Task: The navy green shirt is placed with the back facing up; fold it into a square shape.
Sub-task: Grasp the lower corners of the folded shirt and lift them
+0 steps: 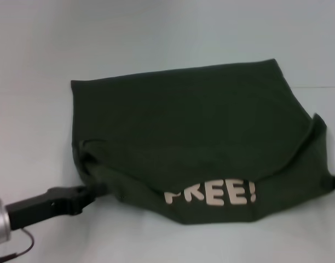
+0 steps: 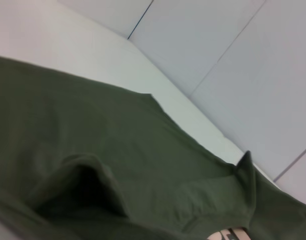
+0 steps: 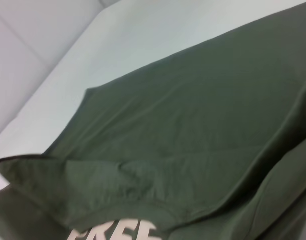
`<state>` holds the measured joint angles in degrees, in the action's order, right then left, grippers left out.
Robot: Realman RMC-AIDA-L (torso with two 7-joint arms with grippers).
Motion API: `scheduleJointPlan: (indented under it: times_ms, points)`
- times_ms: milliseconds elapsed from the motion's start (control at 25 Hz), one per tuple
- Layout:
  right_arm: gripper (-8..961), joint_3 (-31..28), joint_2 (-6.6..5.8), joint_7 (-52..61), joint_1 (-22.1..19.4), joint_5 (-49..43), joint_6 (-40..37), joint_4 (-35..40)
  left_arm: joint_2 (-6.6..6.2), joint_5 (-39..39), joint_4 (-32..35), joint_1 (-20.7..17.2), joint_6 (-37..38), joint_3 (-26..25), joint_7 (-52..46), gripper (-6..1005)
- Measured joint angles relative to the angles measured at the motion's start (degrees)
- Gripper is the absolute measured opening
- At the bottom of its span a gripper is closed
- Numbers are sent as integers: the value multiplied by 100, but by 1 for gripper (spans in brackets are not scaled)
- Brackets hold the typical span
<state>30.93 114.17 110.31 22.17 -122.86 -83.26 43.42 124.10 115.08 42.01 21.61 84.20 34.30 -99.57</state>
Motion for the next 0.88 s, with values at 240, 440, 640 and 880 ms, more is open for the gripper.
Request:
scheduleJointPlan:
  times_ms: [240,440,640,880]
  points:
    - [31,-139,24,-367,-417,-3,-729,45,-37,385,155,-189,518,-643,-120,10]
    - [31,-289,61,-651,-666,-33,-1123,47,-59,650,259,-295,1061,-997,-102,9]
    - [31,-308,74,-835,-802,-57,-1376,44,-61,805,318,-413,1458,-1131,-84,9]
    - [31,-299,85,-901,-852,-115,-1615,44,-38,863,425,-649,1736,-1254,-84,11]
